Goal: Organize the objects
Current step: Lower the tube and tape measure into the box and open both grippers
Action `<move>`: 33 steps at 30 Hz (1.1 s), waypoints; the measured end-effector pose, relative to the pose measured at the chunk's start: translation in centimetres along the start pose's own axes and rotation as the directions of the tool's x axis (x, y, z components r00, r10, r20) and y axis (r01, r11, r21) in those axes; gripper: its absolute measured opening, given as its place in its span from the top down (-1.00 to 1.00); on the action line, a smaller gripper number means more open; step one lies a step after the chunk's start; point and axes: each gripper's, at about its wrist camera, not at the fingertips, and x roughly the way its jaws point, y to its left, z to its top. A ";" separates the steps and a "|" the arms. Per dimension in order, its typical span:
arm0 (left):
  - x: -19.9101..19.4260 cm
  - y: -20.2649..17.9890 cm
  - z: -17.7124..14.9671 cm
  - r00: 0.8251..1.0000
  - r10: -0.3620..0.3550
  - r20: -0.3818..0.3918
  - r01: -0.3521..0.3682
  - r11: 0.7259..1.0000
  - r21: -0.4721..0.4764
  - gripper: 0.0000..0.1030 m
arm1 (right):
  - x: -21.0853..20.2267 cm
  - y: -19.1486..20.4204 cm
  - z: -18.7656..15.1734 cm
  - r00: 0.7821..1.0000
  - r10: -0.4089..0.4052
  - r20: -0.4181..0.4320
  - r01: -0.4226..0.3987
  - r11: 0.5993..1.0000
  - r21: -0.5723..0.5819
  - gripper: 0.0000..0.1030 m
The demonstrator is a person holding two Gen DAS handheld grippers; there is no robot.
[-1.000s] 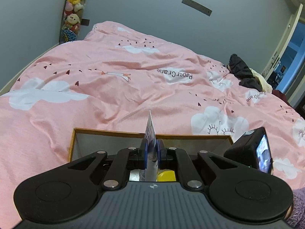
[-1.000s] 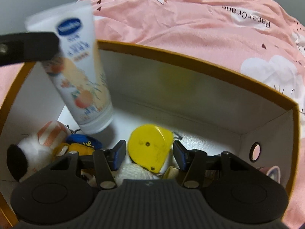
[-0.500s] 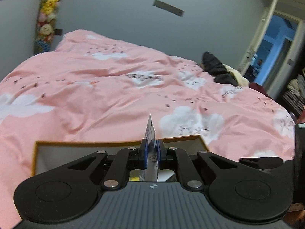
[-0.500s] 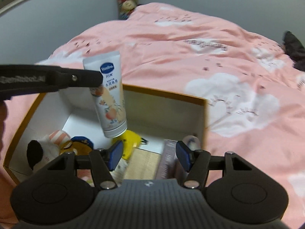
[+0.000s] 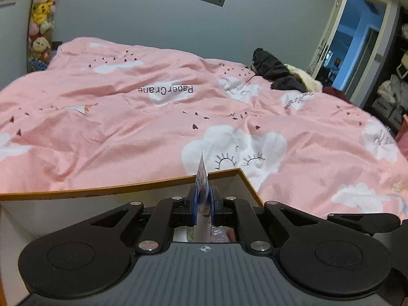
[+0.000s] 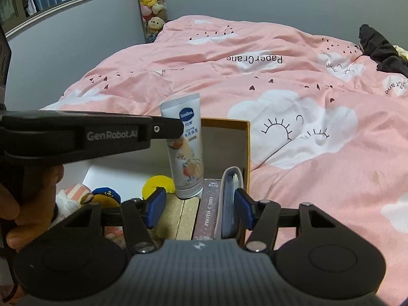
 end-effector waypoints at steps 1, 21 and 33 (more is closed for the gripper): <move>-0.2 -0.2 -0.1 1.000 0.012 0.003 -0.012 1.000 0.010 0.81 | -0.1 -0.1 -0.1 1.000 0.004 0.003 -0.004 1.000 0.003 -0.18; 2.2 0.0 -2.2 0.997 0.010 -0.074 -0.009 1.000 0.017 0.79 | -0.2 0.1 -0.8 1.000 0.001 0.000 -0.001 1.000 -0.003 -0.18; -3.8 0.4 -0.6 1.000 -0.019 -0.013 0.018 0.999 -0.046 0.50 | -2.5 0.9 -1.4 0.999 -0.031 0.010 0.031 0.999 -0.006 -0.19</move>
